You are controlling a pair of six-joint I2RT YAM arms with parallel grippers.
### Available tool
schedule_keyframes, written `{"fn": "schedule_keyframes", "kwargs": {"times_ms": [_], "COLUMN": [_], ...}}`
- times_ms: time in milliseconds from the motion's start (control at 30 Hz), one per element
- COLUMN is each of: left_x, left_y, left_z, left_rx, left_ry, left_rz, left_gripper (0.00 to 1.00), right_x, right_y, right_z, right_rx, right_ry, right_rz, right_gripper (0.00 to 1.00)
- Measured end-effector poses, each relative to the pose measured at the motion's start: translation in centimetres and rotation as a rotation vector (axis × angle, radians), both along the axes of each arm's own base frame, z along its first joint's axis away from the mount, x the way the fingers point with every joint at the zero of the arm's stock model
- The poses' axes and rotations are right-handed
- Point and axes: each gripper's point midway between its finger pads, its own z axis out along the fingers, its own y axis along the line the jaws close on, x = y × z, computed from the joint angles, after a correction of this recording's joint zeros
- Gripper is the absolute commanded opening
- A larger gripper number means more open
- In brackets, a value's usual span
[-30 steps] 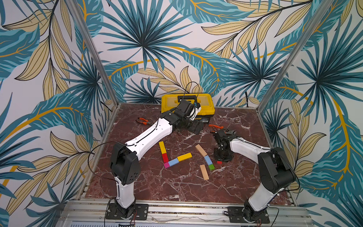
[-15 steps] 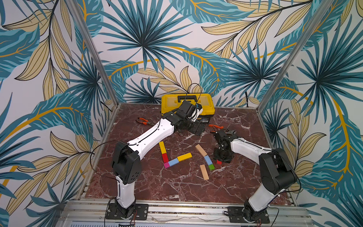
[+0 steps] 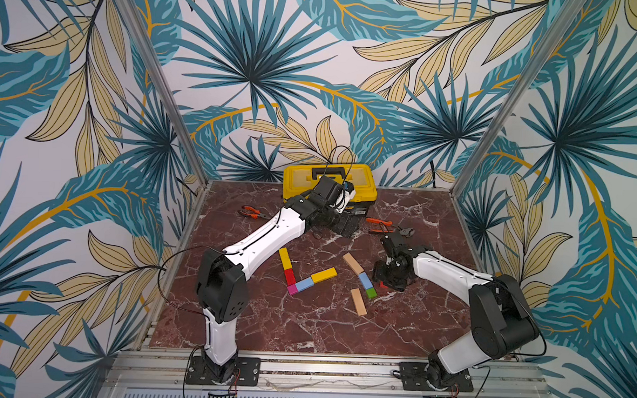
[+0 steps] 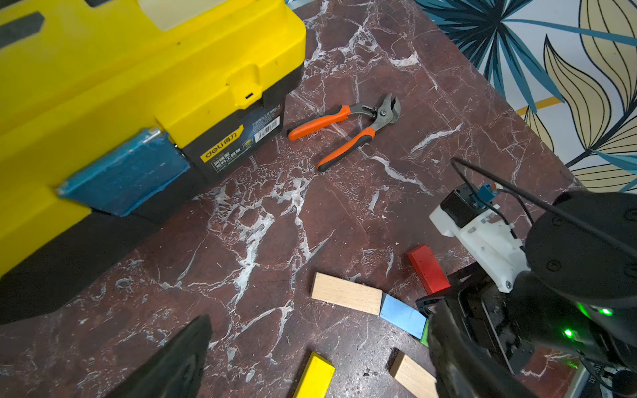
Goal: Assemble the letter v with building blocks
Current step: Assemble the building block at the center of the board.
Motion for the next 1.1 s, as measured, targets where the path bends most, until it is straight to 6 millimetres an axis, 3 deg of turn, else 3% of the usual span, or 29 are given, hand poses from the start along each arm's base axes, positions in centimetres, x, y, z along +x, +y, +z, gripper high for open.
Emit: {"fn": "schedule_keyframes", "kwargs": {"times_ms": [867,1100], "left_x": [0.2,0.4], "left_y": [0.2,0.4], "left_z": [0.0,-0.1], "left_rx": [0.015,0.030], "left_ry": [-0.015,-0.026], "left_rz": [-0.001,0.008], "left_gripper": [1.00,0.99], "right_x": [0.5,0.3], "right_y": [0.8,-0.7], "right_z": [-0.4,2.0], "right_rx": [0.059,-0.008], "right_ry": [-0.017,-0.063], "right_rz": [-0.024,-0.017], "right_gripper": [0.70,0.71]}}
